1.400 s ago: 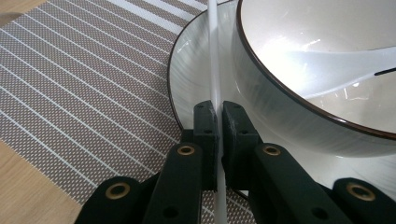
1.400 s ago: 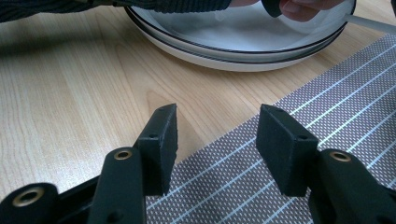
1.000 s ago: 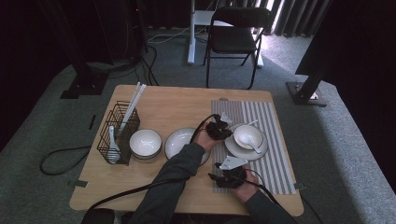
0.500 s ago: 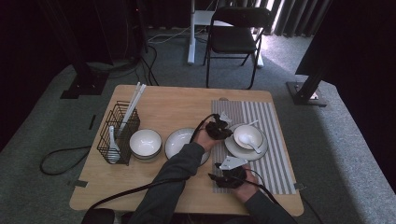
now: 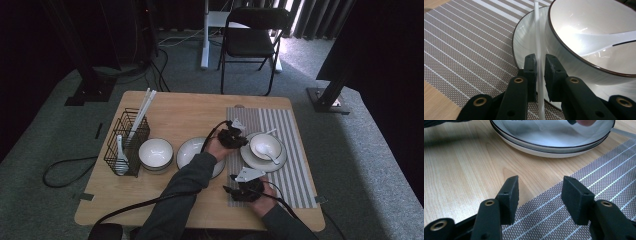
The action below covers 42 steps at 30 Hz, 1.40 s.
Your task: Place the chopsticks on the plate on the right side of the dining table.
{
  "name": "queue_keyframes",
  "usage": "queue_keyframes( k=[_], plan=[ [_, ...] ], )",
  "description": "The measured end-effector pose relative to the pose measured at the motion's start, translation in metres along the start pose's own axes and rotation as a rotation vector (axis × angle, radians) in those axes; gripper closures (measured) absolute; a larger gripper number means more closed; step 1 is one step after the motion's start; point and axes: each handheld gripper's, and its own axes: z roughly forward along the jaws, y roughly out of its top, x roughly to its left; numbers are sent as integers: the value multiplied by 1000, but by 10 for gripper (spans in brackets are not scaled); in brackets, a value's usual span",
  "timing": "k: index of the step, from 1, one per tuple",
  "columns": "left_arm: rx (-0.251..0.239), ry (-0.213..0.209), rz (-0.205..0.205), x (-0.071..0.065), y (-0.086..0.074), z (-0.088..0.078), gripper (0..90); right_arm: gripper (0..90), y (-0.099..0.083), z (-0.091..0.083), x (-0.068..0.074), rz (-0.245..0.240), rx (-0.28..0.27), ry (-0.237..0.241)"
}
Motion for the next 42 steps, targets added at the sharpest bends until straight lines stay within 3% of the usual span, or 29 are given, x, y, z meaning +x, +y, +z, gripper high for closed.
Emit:
queue_keyframes(
  k=[13, 42],
  plan=[
    [-2, -11, 4, 2, -6, -12, 792, 475, 0, 1, 0, 0, 1, 0],
    [14, 2, 15, -2, -8, 1, 851, 474, 0, 0, 0, -1, -1, 0]
  ],
)
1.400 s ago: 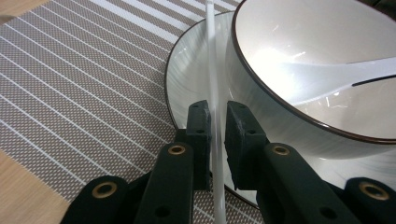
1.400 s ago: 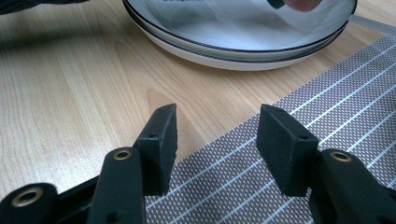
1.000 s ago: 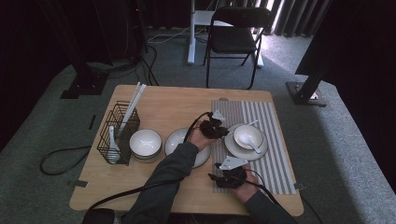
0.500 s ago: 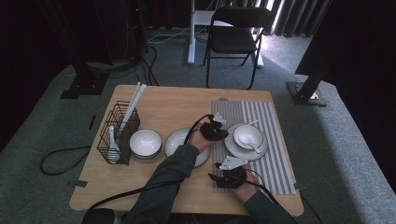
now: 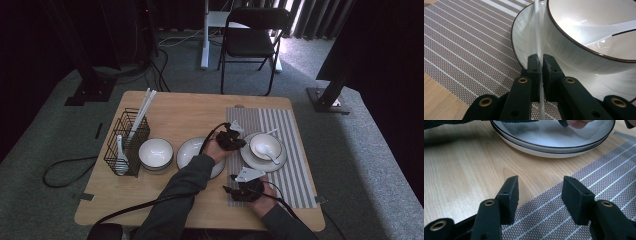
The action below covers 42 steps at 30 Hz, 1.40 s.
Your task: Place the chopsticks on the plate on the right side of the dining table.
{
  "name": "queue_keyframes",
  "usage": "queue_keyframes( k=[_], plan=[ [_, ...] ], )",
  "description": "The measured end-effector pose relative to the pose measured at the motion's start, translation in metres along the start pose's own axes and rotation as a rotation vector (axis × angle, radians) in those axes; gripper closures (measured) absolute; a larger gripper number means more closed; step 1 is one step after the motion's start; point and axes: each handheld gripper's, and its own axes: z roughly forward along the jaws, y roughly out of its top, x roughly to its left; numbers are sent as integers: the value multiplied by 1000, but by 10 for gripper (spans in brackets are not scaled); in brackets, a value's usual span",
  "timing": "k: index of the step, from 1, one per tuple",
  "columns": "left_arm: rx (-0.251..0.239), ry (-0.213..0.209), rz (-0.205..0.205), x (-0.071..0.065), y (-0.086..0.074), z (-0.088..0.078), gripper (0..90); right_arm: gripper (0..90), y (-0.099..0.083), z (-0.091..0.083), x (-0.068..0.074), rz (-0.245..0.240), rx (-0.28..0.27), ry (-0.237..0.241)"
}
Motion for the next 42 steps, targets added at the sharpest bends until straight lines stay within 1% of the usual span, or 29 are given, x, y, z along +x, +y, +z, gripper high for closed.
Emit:
queue_keyframes(
  k=[5, 13, 21, 31, 42],
  plan=[
    [-2, -11, -7, 0, 0, 2, 851, 473, 0, 0, 0, -1, 0, 0],
    [5, -24, 6, -1, 0, 3, 850, 474, 0, 0, 0, -2, 1, 1],
    [-5, -24, 0, 0, 0, 1, 816, 473, 0, 0, 0, 0, 0, 2],
    [-32, -20, 1, 1, 4, -11, 755, 469, 0, 0, 0, 1, 1, 1],
    [-62, -10, 4, -1, 5, -28, 721, 469, 0, 1, 0, -2, 1, -1]
  ],
)
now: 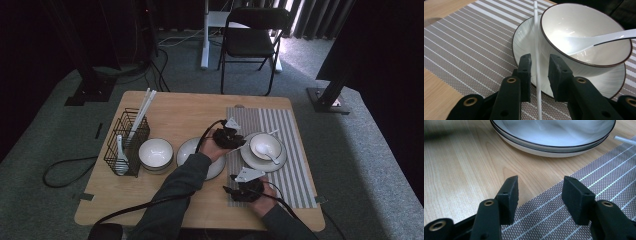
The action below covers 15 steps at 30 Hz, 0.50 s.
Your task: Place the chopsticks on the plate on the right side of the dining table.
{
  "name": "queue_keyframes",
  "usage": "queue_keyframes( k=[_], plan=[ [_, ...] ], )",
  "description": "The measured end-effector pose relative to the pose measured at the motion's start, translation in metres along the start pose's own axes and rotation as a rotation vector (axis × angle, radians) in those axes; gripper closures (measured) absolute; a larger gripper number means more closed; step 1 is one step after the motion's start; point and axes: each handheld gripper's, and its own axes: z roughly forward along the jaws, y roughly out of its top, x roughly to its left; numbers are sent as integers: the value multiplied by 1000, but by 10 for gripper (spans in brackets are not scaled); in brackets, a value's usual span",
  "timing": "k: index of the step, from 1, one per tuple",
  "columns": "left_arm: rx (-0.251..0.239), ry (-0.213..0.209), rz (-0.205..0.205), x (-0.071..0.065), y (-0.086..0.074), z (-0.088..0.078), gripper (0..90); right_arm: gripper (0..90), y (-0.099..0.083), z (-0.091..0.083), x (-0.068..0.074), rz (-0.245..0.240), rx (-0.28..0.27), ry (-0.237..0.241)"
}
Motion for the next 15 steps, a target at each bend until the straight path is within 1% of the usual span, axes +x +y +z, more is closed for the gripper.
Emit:
queue_keyframes(
  k=[6, 11, 15],
  plan=[
    [-18, 17, -2, 2, -1, -13, 705, 467, 0, 1, 0, -3, 6, 0],
    [-18, 29, 2, 2, -2, -23, 681, 466, -1, 2, 0, -3, 8, 0],
    [-21, 36, 7, 2, -3, -30, 680, 463, -1, 2, 1, -5, 9, -1]
  ],
)
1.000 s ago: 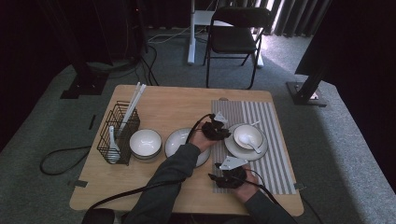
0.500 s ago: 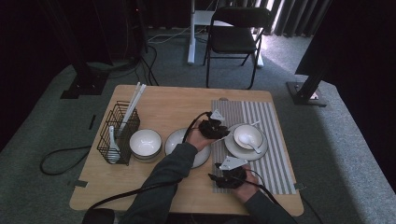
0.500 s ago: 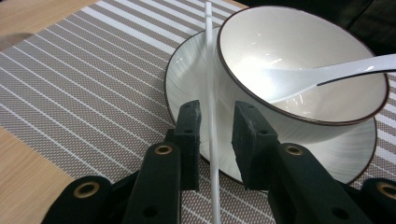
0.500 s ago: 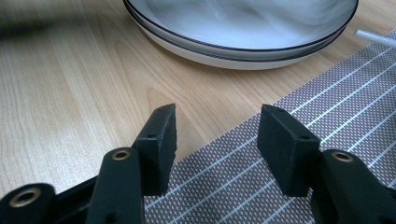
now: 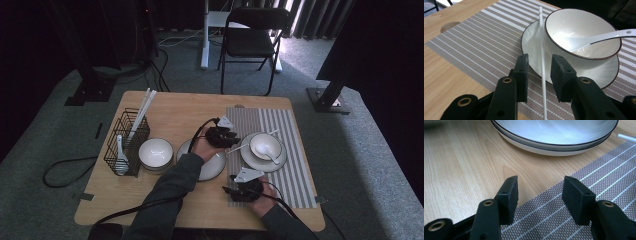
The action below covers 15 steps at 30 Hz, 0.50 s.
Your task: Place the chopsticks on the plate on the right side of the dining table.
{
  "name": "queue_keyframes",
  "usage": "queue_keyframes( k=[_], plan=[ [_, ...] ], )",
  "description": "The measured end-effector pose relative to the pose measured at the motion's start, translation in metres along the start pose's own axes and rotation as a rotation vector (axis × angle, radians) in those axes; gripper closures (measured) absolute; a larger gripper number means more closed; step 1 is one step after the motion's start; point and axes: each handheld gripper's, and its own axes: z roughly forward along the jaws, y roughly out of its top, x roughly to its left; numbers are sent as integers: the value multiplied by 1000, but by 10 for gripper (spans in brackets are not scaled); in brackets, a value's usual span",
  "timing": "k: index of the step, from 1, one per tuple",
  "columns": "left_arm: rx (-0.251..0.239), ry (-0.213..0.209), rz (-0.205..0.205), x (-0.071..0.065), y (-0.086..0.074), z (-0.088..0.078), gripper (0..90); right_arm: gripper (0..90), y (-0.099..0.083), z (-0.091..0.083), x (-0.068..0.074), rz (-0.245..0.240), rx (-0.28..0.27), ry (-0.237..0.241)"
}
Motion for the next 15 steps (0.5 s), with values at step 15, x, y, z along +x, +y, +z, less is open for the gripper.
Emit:
queue_keyframes(
  k=[15],
  plan=[
    [-37, 12, -20, 2, -4, -27, 667, 461, 0, 1, 0, 6, -3, 4]
  ],
)
